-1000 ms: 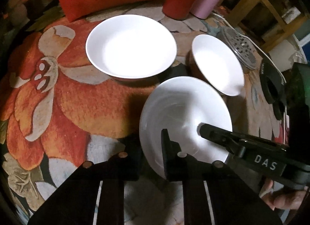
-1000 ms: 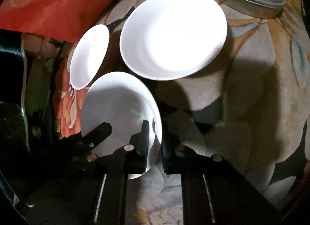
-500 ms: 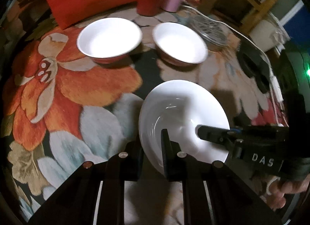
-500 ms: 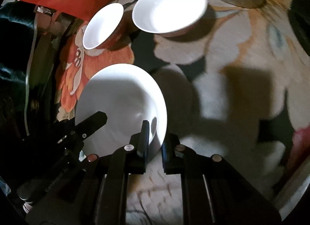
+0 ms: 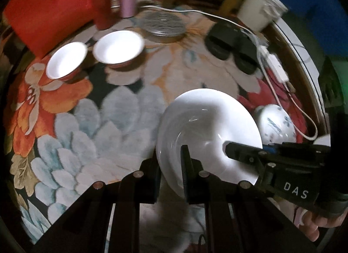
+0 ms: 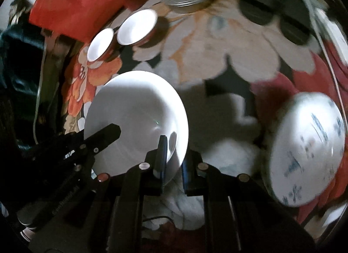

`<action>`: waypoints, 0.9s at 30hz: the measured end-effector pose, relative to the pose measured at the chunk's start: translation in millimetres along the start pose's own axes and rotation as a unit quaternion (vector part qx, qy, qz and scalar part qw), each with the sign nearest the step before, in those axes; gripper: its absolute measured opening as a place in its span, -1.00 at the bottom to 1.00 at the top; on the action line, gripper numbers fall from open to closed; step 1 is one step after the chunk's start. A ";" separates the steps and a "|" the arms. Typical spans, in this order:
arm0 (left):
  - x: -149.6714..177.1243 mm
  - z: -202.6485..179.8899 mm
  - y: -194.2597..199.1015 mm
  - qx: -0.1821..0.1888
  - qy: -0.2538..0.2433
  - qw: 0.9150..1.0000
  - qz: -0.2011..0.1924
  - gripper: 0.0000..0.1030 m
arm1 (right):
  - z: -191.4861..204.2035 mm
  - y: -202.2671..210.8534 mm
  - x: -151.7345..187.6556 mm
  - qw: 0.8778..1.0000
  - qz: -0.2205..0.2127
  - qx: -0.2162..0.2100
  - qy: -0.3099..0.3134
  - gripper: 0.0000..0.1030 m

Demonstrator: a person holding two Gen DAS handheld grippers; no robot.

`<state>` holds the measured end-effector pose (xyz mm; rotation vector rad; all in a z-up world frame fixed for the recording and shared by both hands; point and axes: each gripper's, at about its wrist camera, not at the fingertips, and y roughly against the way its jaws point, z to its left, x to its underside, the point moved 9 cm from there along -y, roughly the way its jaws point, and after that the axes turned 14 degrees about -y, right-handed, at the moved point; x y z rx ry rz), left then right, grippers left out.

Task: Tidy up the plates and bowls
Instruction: 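Carry the white bowl with both grippers over the bear plate stack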

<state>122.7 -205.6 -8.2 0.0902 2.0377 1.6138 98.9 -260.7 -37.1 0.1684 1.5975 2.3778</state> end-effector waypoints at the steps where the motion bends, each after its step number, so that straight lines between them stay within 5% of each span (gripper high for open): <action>1: -1.5 -11.9 -0.5 0.004 -0.009 1.000 0.000 -0.71 | -9.2 4.6 1.1 1.000 -0.004 0.001 -0.007 -0.76; 16: -29.2 -172.0 -53.7 0.075 -0.136 0.988 -0.007 -0.71 | -159.7 52.6 -0.5 0.990 -0.042 0.024 -0.134 -0.76; 27: -22.9 -215.7 -101.7 0.092 -0.174 0.980 0.029 -0.71 | -222.2 43.8 3.2 0.983 -0.036 0.047 -0.176 -0.76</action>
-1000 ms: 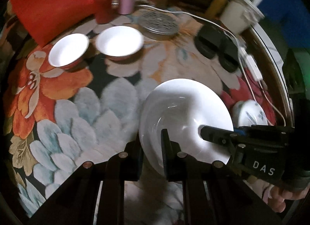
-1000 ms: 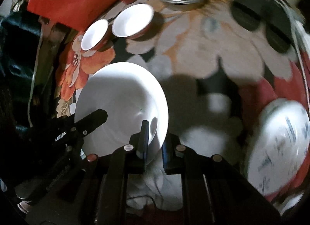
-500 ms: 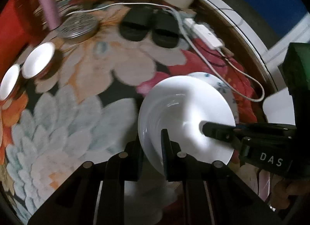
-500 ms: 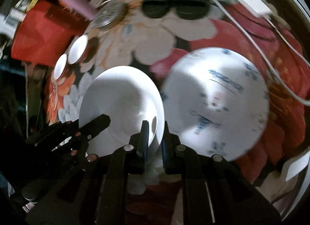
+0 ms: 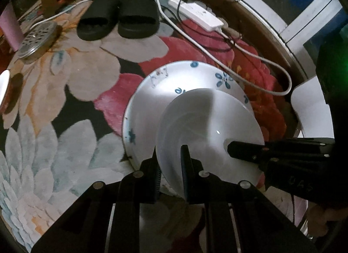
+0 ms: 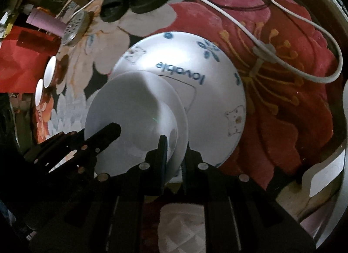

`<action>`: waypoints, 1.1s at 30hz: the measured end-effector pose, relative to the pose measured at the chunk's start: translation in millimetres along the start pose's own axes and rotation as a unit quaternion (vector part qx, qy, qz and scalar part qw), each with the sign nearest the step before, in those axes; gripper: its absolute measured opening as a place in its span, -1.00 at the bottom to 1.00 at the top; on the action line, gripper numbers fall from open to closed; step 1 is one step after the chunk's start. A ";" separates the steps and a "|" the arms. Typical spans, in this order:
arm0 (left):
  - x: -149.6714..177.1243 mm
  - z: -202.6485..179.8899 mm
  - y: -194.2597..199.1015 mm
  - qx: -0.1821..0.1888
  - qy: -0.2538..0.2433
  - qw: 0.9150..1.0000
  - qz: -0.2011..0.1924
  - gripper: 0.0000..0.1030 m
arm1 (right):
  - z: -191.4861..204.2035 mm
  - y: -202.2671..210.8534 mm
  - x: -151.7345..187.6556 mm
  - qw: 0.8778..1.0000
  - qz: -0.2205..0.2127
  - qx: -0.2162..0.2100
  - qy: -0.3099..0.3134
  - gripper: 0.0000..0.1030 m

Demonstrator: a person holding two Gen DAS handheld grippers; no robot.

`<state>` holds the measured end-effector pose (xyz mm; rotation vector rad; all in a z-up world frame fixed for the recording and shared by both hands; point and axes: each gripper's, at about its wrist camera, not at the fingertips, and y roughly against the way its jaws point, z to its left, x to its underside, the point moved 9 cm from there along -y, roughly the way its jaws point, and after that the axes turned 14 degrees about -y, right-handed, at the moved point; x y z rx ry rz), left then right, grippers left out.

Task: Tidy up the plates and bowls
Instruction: 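Carry the white bowl with both grippers over the bear plate stack, then lower the white bowl into the top bear plate and open both grippers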

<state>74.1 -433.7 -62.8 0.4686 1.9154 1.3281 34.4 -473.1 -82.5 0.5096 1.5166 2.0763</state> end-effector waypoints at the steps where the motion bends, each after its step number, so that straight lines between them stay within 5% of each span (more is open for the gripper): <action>1: -0.5 -1.7 -3.1 -0.002 -0.003 1.000 0.002 -0.71 | -3.5 -1.9 -1.0 1.000 0.001 0.001 -0.003 -0.76; 22: 11.5 -7.8 -20.6 0.007 -0.018 1.000 0.025 -0.66 | -19.8 -19.9 7.9 1.000 0.028 -0.004 -0.011 -0.71; 26: 7.8 -10.5 -14.9 0.009 -0.019 1.000 0.016 -0.44 | -20.4 -16.7 6.0 1.000 0.026 -0.005 -0.015 -0.71; 28: 5.1 -11.5 -9.0 0.011 -0.018 1.000 0.008 -0.14 | -20.1 -13.4 5.6 1.000 0.019 -0.003 -0.012 -0.66; 30: 2.6 -10.0 -1.5 0.009 -0.013 1.000 -0.004 0.11 | -20.3 -7.3 3.5 1.000 0.008 0.000 -0.009 -0.23; 33: 1.0 -5.0 5.9 0.013 -0.003 1.000 -0.010 0.38 | -23.3 3.0 -0.9 1.000 -0.015 0.010 -0.010 0.08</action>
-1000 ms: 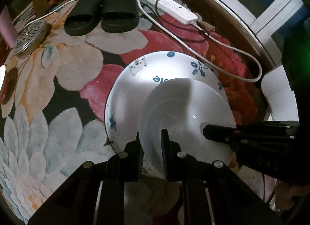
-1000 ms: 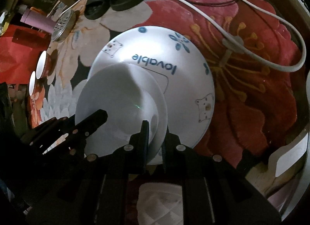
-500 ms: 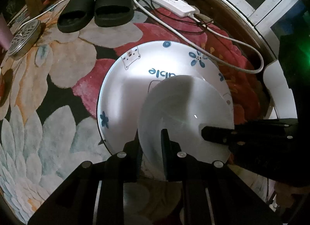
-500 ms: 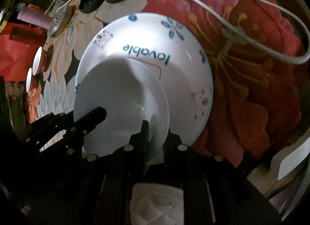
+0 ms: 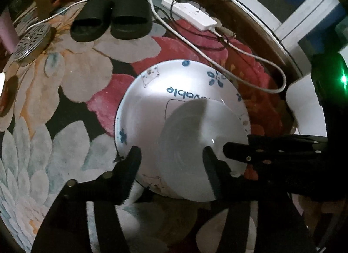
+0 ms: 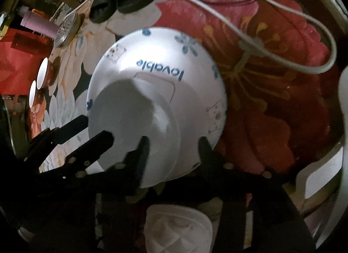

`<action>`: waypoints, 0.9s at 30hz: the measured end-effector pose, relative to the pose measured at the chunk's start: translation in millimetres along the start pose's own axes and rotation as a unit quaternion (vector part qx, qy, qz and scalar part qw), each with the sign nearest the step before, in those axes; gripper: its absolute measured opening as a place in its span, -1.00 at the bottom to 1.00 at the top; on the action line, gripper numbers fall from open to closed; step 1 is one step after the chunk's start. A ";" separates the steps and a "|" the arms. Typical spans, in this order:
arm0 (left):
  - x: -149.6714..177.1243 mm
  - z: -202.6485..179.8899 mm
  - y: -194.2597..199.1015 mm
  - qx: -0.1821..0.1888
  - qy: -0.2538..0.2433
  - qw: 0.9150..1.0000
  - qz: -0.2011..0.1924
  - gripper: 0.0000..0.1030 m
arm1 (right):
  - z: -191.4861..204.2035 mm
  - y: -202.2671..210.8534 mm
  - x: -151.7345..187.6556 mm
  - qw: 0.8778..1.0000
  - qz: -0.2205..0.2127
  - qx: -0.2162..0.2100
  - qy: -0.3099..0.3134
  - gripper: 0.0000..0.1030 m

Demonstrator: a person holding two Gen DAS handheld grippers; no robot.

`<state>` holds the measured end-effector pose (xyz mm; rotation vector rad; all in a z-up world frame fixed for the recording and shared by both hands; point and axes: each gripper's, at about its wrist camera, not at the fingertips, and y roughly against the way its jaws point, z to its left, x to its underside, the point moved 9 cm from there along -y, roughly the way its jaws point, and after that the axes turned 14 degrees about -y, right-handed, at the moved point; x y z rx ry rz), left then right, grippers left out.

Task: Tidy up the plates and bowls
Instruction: 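Lower the white bowl into the top bear plate and open both grippers, then move both grippers back toward the remaining white bowls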

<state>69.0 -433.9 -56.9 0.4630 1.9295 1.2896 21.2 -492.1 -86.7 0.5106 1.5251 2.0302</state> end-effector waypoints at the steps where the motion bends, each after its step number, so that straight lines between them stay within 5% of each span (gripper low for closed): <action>1: 0.0 3.2 2.7 -0.002 0.005 1.000 -0.002 0.46 | -1.3 3.3 -1.4 1.000 -0.005 0.001 -0.004 0.13; 5: 0.4 17.5 12.5 -0.015 0.018 1.000 -0.012 0.87 | -0.4 11.5 -6.5 1.000 -0.027 0.007 -0.007 0.58; 8: 2.7 31.0 22.4 -0.032 0.027 0.999 -0.023 0.93 | 4.5 14.5 -9.2 0.999 -0.041 0.012 -0.006 0.87; 27: 54.6 97.5 41.5 -0.075 0.079 0.994 0.000 0.95 | 48.0 11.8 0.6 0.997 -0.060 0.024 0.039 0.91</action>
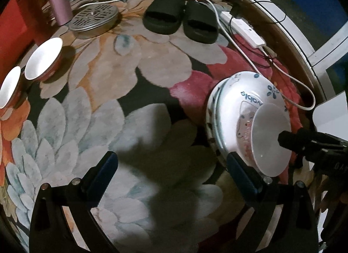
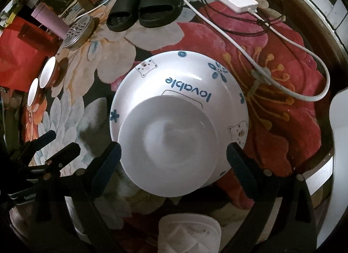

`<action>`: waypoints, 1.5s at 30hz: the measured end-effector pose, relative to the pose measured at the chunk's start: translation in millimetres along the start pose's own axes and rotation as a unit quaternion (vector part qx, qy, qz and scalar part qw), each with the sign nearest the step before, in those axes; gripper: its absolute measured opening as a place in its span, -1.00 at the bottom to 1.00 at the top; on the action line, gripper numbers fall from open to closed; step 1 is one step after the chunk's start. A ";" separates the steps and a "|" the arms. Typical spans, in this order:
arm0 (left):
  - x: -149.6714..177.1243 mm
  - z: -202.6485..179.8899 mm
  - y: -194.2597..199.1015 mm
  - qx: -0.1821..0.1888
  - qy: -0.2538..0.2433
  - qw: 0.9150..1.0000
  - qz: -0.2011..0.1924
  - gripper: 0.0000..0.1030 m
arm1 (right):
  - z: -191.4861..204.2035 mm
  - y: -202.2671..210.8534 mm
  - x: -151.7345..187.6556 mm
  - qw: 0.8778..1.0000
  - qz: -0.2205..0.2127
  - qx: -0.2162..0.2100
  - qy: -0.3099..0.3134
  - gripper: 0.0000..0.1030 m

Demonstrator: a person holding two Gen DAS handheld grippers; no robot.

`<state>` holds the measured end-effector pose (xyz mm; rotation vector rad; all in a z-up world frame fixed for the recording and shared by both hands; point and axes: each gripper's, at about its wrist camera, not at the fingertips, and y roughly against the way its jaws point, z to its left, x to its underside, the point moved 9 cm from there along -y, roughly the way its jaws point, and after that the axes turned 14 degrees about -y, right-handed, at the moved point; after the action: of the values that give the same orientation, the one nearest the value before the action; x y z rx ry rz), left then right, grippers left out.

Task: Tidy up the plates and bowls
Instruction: 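Move both grippers back toward the remaining white bowls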

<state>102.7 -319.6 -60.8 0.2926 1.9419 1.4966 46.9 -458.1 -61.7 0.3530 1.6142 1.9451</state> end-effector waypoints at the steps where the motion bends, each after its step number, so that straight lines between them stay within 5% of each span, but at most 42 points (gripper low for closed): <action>1: 0.9 2.2 0.5 -0.001 0.001 1.000 0.000 0.95 | 0.9 -0.1 0.1 1.000 0.000 0.000 0.001 0.91; 45: 38.6 77.4 7.7 -0.021 0.066 0.998 0.009 0.95 | 45.4 -10.1 10.3 0.999 -0.008 0.001 0.036 0.92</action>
<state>119.7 -236.1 -77.5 0.1984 2.0116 1.6030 66.1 -414.4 -62.5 0.2738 1.6597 1.9649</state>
